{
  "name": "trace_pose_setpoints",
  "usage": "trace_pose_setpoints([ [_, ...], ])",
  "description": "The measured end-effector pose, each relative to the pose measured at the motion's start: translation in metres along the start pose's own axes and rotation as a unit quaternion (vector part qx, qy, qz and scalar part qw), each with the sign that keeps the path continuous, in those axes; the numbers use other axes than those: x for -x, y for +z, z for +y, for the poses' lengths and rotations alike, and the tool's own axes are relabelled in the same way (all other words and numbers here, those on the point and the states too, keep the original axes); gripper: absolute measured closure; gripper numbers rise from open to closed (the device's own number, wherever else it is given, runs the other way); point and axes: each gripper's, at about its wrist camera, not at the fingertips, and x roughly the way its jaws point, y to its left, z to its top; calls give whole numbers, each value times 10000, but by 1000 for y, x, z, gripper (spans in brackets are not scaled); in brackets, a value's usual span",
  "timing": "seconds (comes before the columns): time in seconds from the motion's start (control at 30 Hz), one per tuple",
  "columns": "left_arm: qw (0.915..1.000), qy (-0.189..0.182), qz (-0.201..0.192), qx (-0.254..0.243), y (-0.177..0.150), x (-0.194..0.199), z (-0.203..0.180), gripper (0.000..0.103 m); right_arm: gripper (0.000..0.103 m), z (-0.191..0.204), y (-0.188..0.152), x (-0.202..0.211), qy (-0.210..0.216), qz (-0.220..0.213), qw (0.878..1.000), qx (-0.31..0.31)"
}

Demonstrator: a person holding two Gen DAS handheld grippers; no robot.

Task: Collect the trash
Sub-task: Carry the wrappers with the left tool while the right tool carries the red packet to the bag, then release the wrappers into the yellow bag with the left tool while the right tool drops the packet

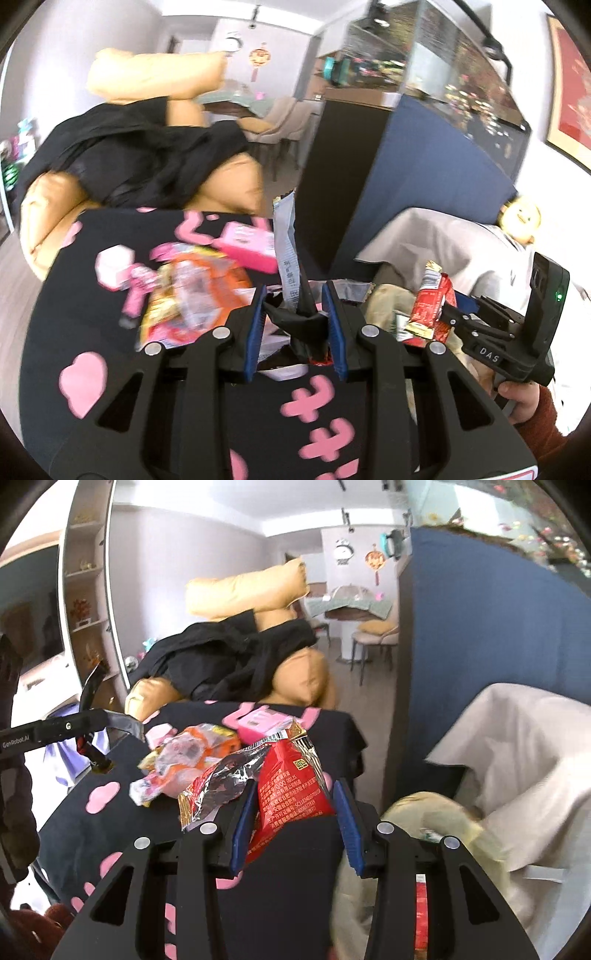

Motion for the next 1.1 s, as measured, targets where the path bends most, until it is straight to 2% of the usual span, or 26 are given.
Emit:
trace_pose_setpoints([
  [0.1,9997,-192,38,-155,3,-15,-30,74,63,-20,-5,16,-220,-96,9997,8],
  [0.33,9953,-762,404,-443,-3,-67,-96,74,63,-73,-18,45,-817,-165,9965,-72],
  [0.53,9896,-1111,681,-612,-10,-104,-136,74,63,-114,-32,57,-1216,-134,9920,-315],
  [0.77,9830,-1331,1144,-537,-30,-143,-152,74,63,-137,-46,68,-1510,-98,9878,-379],
  [0.93,9781,-1362,1473,-557,-49,-163,-157,74,63,-150,-53,72,-1659,-95,9846,-535],
  [1.1,9737,-1473,1622,-626,-55,-181,-170,74,63,-167,-58,78,-1840,-78,9801,-744],
])
